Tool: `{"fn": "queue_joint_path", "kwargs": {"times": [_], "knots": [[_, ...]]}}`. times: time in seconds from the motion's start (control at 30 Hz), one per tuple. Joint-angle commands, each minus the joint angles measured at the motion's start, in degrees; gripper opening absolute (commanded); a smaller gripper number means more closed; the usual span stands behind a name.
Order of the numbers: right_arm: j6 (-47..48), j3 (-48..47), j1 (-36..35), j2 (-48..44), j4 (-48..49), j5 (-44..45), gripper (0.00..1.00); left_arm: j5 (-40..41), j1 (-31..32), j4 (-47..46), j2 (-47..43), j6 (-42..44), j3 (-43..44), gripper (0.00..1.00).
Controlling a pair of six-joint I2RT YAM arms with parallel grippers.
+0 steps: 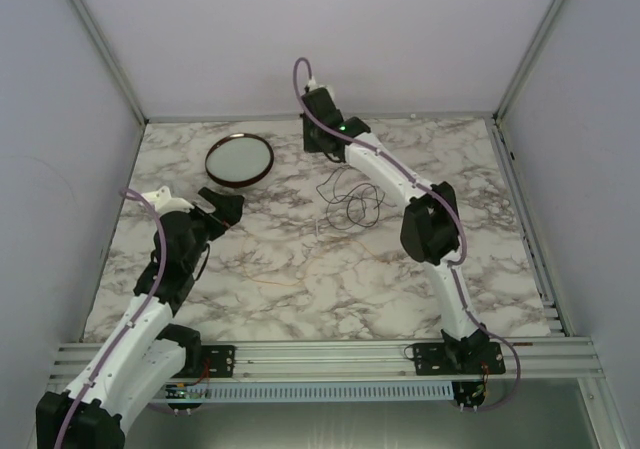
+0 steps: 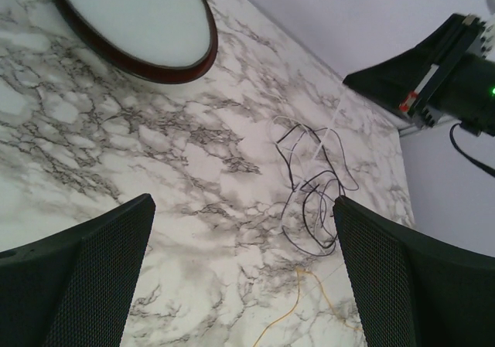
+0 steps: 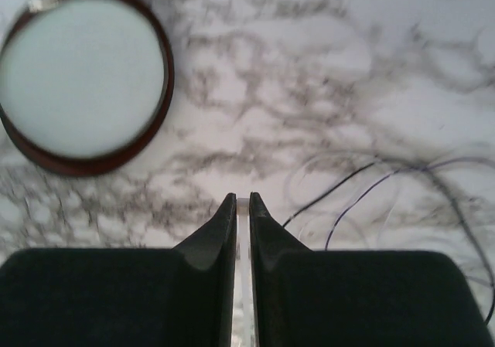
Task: Zip-tie the wires
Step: Pick up the ribbon at the center of the board, then place the ribbon at the center of the board.
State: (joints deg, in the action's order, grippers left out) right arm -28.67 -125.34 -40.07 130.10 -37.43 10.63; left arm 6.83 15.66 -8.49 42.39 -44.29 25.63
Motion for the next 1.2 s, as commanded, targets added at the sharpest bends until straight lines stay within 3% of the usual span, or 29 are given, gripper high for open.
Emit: {"fn": "queue_joint_path", "kwargs": {"times": [0.0,0.2,0.53,0.77,1.03,1.17], "knots": [[0.5,-1.2,2.6,-4.1,10.7,3.6,0.0,-1.1,0.1,-3.1,0.3,1.4,1.7,1.0],[2.1,6.1,4.1,-12.2,19.9,7.2,0.0,-0.6,0.1,-2.3,-0.8,1.3,1.4,1.0],[6.5,28.0,9.8,-34.0,19.3,21.2,0.0,-0.8,0.1,-2.3,-0.8,1.5,1.5,1.0],[14.3,46.6,20.0,-47.9,18.2,24.9,0.0,-1.8,0.2,-3.3,-0.4,1.1,0.9,1.0],[25.8,56.4,30.1,-49.6,24.1,21.7,0.0,-2.7,0.1,-3.9,-0.4,0.5,0.2,1.0],[29.1,56.8,32.7,-45.9,26.0,14.6,0.0,-2.8,0.1,-3.5,-0.9,0.3,-0.1,1.0]]}}
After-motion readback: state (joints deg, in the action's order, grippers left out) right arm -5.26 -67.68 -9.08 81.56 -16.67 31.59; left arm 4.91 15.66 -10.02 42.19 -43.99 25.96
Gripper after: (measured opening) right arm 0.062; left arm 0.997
